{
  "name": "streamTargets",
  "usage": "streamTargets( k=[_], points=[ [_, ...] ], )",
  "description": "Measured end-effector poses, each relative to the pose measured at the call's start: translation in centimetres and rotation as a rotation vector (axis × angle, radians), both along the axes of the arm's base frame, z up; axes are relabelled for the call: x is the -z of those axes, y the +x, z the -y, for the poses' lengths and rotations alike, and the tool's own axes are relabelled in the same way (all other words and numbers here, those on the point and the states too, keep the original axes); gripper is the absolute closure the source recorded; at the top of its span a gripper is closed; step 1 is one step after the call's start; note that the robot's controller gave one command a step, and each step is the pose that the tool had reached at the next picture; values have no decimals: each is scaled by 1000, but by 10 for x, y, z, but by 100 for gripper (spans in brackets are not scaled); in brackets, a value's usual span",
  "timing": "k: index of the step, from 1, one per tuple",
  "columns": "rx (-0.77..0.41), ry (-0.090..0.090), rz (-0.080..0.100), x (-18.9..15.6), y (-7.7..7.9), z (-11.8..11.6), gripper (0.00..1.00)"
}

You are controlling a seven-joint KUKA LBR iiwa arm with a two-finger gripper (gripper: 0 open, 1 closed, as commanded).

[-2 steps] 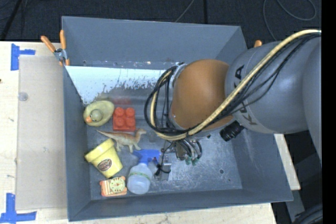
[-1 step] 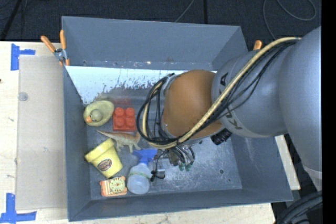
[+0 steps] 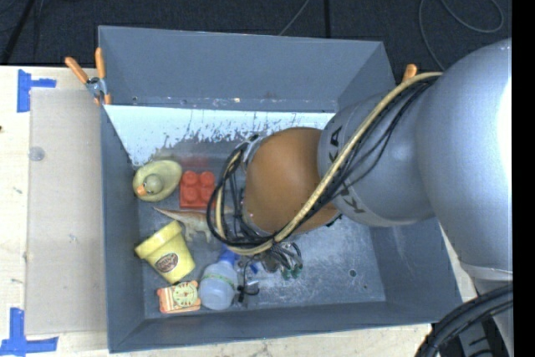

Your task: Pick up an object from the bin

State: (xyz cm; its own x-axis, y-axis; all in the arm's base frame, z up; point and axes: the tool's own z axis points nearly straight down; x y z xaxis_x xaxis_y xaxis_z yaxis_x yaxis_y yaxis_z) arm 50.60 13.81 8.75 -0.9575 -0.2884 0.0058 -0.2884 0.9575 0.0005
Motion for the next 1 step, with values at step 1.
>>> streamTargets(
  k=[1],
  points=[
    [99,3,7,17,19,36,100]
  ],
)
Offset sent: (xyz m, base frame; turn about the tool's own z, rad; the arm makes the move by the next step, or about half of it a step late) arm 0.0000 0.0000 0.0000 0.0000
